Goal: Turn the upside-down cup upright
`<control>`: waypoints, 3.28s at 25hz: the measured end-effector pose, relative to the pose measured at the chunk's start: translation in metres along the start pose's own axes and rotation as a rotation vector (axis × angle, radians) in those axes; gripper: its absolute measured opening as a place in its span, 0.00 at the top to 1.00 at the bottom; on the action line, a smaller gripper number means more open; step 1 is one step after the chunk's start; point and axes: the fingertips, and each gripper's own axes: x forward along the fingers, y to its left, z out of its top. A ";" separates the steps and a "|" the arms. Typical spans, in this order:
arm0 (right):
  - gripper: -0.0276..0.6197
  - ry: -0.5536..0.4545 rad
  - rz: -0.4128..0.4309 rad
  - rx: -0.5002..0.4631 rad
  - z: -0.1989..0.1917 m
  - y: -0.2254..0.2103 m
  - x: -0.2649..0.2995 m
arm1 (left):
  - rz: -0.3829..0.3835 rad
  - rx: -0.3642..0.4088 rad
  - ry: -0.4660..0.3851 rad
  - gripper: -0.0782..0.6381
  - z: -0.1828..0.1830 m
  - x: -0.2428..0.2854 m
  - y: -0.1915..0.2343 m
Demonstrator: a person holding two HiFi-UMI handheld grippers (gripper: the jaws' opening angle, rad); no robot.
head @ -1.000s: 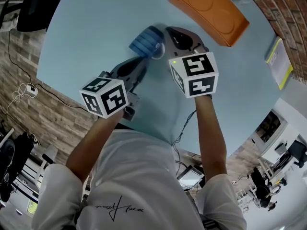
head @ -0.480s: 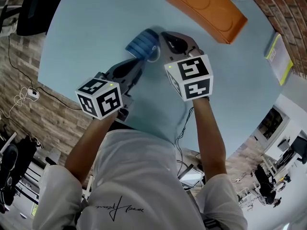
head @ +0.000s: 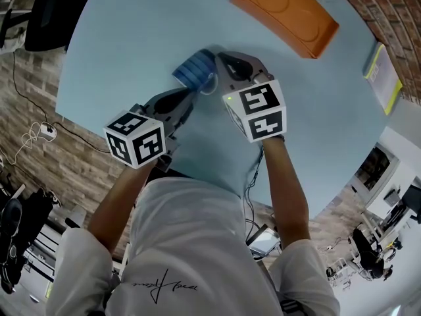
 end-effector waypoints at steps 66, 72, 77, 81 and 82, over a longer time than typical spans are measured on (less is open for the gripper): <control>0.92 0.057 0.023 0.119 -0.044 0.010 -0.006 | -0.065 0.120 0.169 0.87 0.007 0.006 -0.037; 0.92 0.065 0.026 0.140 -0.046 0.008 -0.006 | -0.091 0.120 0.194 0.87 0.009 0.013 -0.041; 0.92 0.062 0.023 0.156 -0.049 0.004 -0.005 | -0.103 0.107 0.201 0.86 0.013 0.017 -0.042; 0.92 0.067 0.028 0.163 -0.050 0.003 -0.007 | -0.109 0.111 0.206 0.86 0.016 0.021 -0.044; 0.92 0.068 0.027 0.164 -0.050 0.003 -0.006 | -0.109 0.115 0.207 0.86 0.017 0.022 -0.044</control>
